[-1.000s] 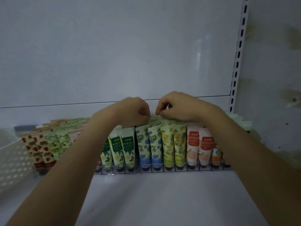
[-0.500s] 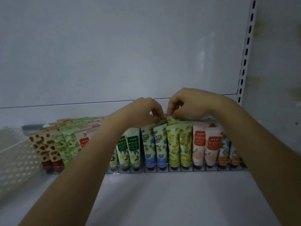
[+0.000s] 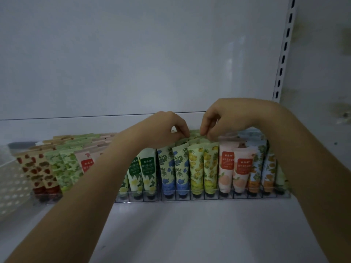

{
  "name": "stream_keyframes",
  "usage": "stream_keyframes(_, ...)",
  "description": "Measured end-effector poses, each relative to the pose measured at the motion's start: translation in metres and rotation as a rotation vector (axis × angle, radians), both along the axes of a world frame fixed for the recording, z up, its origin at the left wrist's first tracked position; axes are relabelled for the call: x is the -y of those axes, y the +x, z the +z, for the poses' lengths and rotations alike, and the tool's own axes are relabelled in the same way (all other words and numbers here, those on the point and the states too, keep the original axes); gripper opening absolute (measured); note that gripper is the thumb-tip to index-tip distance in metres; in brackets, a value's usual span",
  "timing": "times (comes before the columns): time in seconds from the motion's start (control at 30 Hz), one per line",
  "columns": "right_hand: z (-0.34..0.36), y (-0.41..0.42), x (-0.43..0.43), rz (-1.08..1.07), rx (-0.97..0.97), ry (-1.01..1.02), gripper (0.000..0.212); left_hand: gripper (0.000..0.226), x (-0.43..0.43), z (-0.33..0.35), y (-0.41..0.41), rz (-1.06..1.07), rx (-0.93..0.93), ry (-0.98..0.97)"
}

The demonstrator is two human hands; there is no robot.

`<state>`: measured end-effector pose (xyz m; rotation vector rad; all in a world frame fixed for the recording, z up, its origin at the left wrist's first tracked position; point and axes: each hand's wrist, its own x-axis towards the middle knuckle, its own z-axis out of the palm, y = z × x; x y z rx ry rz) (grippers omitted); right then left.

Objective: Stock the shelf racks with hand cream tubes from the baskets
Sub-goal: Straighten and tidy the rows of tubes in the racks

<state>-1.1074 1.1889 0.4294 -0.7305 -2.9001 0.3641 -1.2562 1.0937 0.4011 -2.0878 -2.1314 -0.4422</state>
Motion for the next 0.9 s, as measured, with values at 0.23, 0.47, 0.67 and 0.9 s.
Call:
stream_keyframes(0.23, -0.008, -0.007, -0.002, -0.029, 0.03, 0.001, 0.02, 0.026, 0.0, 0.001, 0.001, -0.01, -0.013, 0.008)
stream_keyframes(0.47, -0.01, -0.01, -0.001, -0.017, -0.057, 0.023, 0.027, 0.03, 0.0, 0.001, 0.002, -0.003, -0.012, -0.025)
stream_keyframes(0.67, -0.012, -0.012, -0.003, -0.021, -0.054, 0.019, 0.026, 0.03, 0.004, 0.004, -0.012, 0.142, 0.002, 0.045)
stream_keyframes(0.9, -0.017, -0.02, 0.003, 0.025, -0.271, 0.077, 0.026, 0.03, 0.005, 0.004, -0.023, 0.235, -0.037, -0.027)
